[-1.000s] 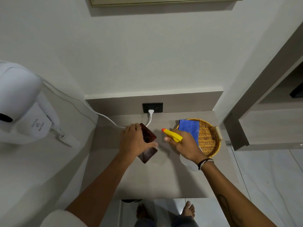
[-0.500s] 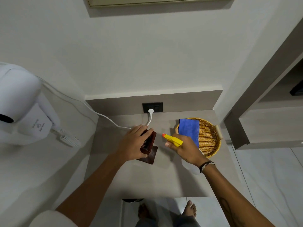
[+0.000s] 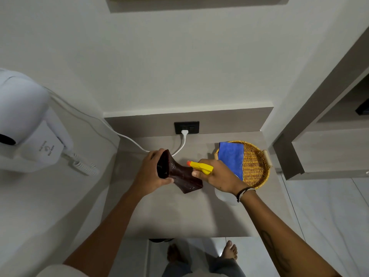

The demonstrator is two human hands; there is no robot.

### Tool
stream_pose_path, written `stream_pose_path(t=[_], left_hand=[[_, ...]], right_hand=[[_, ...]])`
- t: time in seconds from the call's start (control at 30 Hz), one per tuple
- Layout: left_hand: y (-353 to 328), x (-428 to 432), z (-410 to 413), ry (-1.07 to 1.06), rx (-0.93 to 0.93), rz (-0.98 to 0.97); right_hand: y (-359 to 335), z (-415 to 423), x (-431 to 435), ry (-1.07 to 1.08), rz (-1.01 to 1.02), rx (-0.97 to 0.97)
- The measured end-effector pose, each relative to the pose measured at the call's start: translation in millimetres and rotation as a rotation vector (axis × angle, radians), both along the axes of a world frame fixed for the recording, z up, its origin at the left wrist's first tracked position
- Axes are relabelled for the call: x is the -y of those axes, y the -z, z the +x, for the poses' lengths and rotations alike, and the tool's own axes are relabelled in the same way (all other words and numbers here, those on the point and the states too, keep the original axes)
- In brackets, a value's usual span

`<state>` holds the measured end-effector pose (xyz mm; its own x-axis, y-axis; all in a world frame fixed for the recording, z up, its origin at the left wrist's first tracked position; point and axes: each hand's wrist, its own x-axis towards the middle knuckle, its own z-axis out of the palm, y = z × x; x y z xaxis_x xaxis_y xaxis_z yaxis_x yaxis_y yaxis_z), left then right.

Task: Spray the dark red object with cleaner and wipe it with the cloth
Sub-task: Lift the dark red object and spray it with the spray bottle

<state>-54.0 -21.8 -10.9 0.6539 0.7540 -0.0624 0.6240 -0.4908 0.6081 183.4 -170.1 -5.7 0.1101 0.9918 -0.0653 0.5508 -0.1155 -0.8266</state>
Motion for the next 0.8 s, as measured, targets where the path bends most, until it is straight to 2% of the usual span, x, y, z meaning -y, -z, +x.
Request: stream_pose_path(t=[0.17, 0.5, 0.63, 0.8], left_hand=[[-3.0, 0.1, -3.6, 0.041, -0.037, -0.003], [-18.2, 3.5, 3.1, 0.089, -0.098, 0.065], [-24.5, 2.1, 4.1, 0.104, -0.145, 0.138], [-26.5, 2.8, 11.7, 0.136, -0.218, 0.202]], right_hand=[[0.6, -2.2, -5.9, -0.017, -0.019, 0.108], [8.5, 10.5, 11.0, -0.063, -0.164, 0.11], [10.9, 34.3, 31.1, 0.114, -0.13, 0.097], [6.4, 98.6, 50.0, 0.52, 0.013, 0.148]])
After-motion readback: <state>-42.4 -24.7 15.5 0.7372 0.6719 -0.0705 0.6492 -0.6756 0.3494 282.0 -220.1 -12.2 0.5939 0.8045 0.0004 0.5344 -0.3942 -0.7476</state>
